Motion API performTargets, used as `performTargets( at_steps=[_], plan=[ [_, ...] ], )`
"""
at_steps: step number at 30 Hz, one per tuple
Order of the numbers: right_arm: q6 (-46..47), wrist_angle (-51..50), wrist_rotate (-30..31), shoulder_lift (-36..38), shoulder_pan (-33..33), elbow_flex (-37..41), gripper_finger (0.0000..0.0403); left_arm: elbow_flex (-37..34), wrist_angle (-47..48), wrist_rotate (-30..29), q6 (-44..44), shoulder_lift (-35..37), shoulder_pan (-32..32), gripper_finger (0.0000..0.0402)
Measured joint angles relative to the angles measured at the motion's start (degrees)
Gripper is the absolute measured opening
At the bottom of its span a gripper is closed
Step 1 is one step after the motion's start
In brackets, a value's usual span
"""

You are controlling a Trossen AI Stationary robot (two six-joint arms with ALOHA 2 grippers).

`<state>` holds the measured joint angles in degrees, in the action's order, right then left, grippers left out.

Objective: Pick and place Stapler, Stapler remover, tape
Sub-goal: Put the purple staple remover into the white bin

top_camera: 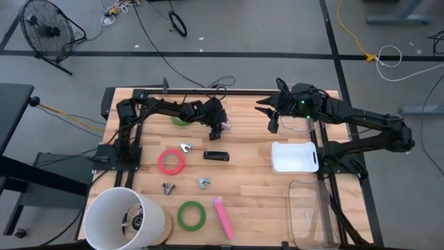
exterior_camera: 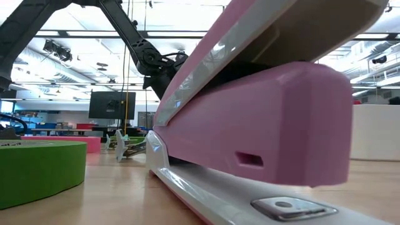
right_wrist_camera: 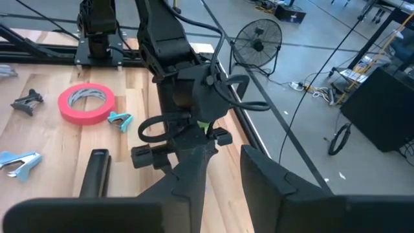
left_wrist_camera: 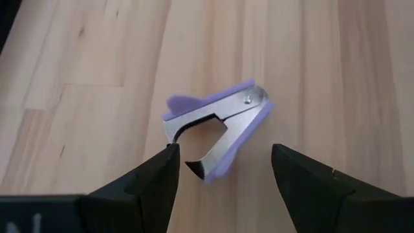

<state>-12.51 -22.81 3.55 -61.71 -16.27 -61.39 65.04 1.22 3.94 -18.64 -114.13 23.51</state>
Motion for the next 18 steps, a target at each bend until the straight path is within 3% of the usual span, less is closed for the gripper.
performTargets(
  at_steps=[6,9,18],
  plan=[
    [0.00,0.01,0.02,0.00,0.00,0.00,0.0097,0.00,0.37,0.68,0.02,0.00,-0.33,0.0223],
    [0.00,0.00,0.02,0.00,0.00,0.00,0.0097,0.00,0.20,5.26,0.02,-0.14,-0.59,0.0189],
    [0.19,-0.36,0.02,0.00,0.00,0.00,0.0097,-0.04,-2.29,2.03,2.94,-1.16,-1.45,0.0084]
  ],
)
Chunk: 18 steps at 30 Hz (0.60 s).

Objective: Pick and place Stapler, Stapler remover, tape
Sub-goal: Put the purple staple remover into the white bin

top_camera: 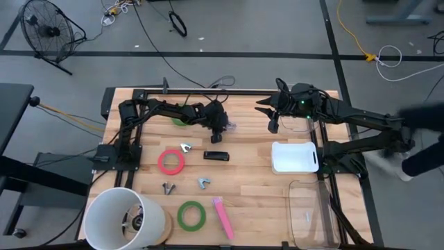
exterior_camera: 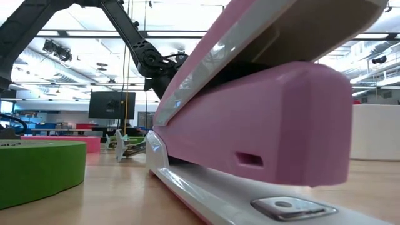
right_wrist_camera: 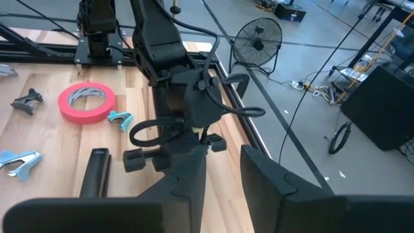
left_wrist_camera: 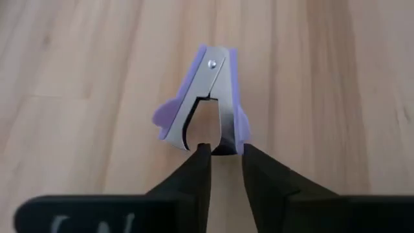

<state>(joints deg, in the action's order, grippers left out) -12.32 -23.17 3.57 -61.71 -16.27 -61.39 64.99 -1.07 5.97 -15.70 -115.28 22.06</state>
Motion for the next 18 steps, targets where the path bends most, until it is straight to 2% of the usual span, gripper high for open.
performTargets(
  at_steps=[7,9,12,18],
  plan=[
    [0.87,-0.21,0.00,0.00,-0.01,0.02,0.0097,0.04,0.15,-0.23,-0.24,0.00,-0.13,0.0079],
    [0.88,-0.31,0.00,0.00,0.00,0.02,0.0097,0.04,0.55,-0.21,-0.40,0.00,-0.17,0.0063],
    [0.88,-0.50,0.00,0.00,0.00,0.02,0.0097,0.04,1.01,-0.38,-0.09,0.00,-0.15,0.0012],
    [1.34,-1.32,0.00,0.00,-0.01,0.02,0.0097,0.04,1.44,-0.39,0.01,0.02,-0.12,0.0002]
  ],
)
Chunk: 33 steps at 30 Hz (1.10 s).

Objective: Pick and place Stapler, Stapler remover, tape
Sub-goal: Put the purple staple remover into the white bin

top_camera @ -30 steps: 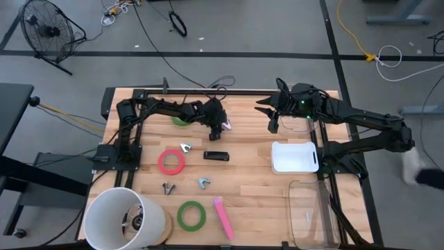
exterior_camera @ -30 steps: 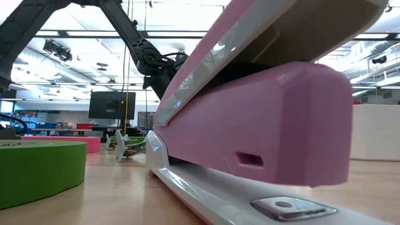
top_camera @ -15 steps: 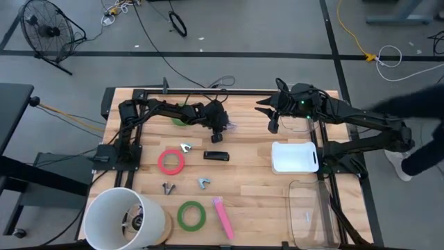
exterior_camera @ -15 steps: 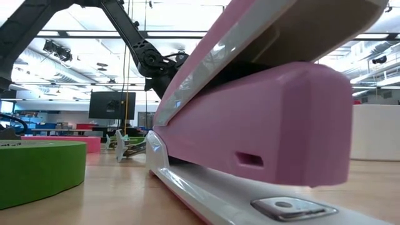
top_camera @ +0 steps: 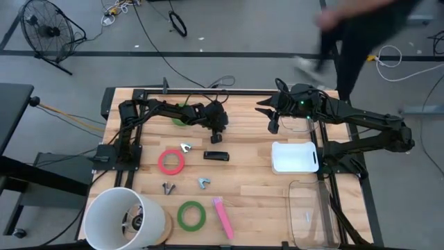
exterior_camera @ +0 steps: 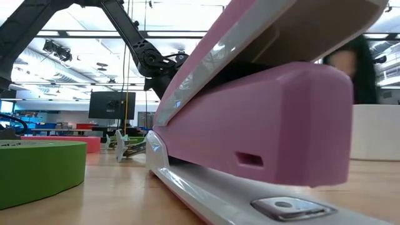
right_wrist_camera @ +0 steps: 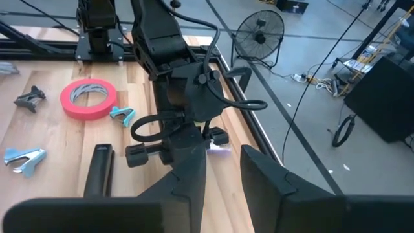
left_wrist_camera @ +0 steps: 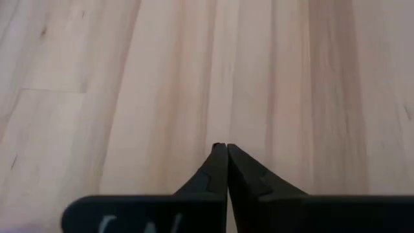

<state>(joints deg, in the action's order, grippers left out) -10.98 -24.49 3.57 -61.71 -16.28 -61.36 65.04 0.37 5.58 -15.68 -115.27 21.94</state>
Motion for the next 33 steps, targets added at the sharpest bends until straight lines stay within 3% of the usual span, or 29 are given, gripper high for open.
performTargets(
  at_steps=[3,9,11,17,25,33],
  plan=[
    [0.00,-0.22,0.00,0.00,-0.01,0.00,0.0097,0.00,0.84,-2.21,0.04,0.07,0.00,0.0002],
    [0.00,-0.24,0.00,0.00,-0.01,0.00,0.0097,-0.01,0.76,-24.72,-3.33,2.37,0.02,0.0017],
    [0.00,-0.27,0.00,0.00,-0.04,0.00,0.0097,0.68,2.29,-27.32,-5.01,4.04,0.06,0.0031],
    [-0.05,-0.27,0.00,-0.01,-0.04,0.00,0.0097,5.54,11.78,-24.98,-0.96,6.89,2.51,0.0090],
    [-0.43,-0.24,0.25,-0.02,-0.04,0.00,0.0097,6.32,19.46,-18.43,22.58,6.39,9.25,0.0189],
    [-0.46,-0.22,-0.02,-0.02,-0.04,0.00,0.0097,5.79,19.38,-18.43,31.72,6.39,10.42,0.0237]
  ],
)
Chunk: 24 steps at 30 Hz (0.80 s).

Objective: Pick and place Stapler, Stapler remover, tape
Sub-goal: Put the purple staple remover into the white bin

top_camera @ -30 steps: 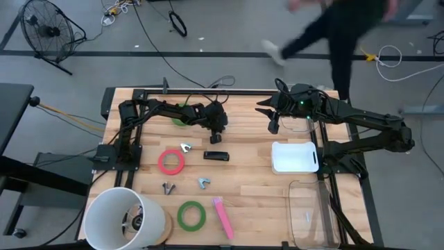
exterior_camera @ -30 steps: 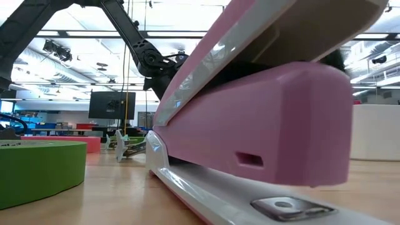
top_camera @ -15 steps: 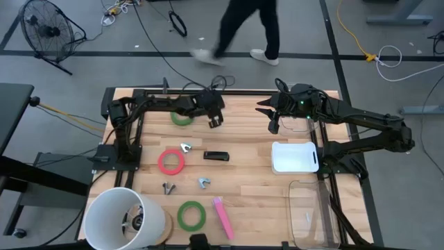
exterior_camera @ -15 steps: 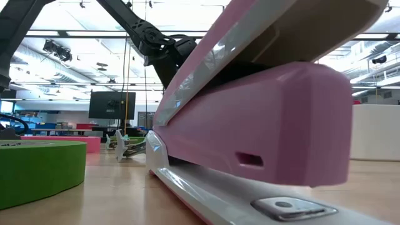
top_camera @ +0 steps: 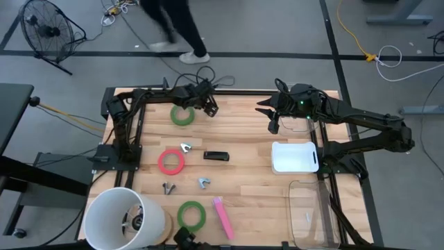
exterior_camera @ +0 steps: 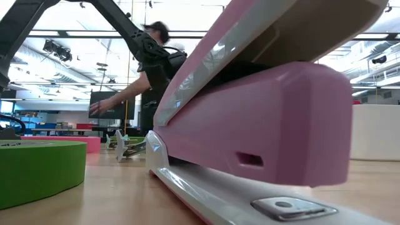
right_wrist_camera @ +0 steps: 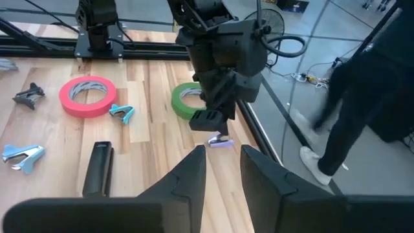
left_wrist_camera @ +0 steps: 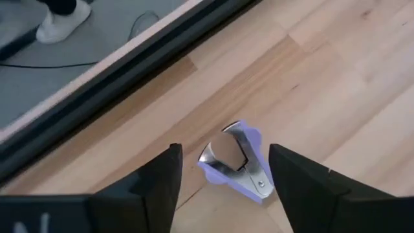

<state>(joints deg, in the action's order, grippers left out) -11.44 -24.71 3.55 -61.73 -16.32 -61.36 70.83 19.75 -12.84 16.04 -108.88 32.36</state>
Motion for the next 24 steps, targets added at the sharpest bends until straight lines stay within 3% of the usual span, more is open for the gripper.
performTargets(
  at_steps=[9,18,24],
  plan=[
    [0.00,-0.06,-0.17,0.00,0.03,0.00,0.0097,0.01,-0.16,-0.83,5.86,-2.85,0.24,0.0241],
    [0.00,-0.28,-0.16,0.00,0.02,0.00,0.0097,0.28,-3.53,-1.58,6.30,-6.16,0.72,0.0239],
    [-0.02,-0.26,-0.15,0.00,0.02,0.00,0.0097,0.15,-4.71,-1.08,8.35,-6.25,0.83,0.0197]
  ],
)
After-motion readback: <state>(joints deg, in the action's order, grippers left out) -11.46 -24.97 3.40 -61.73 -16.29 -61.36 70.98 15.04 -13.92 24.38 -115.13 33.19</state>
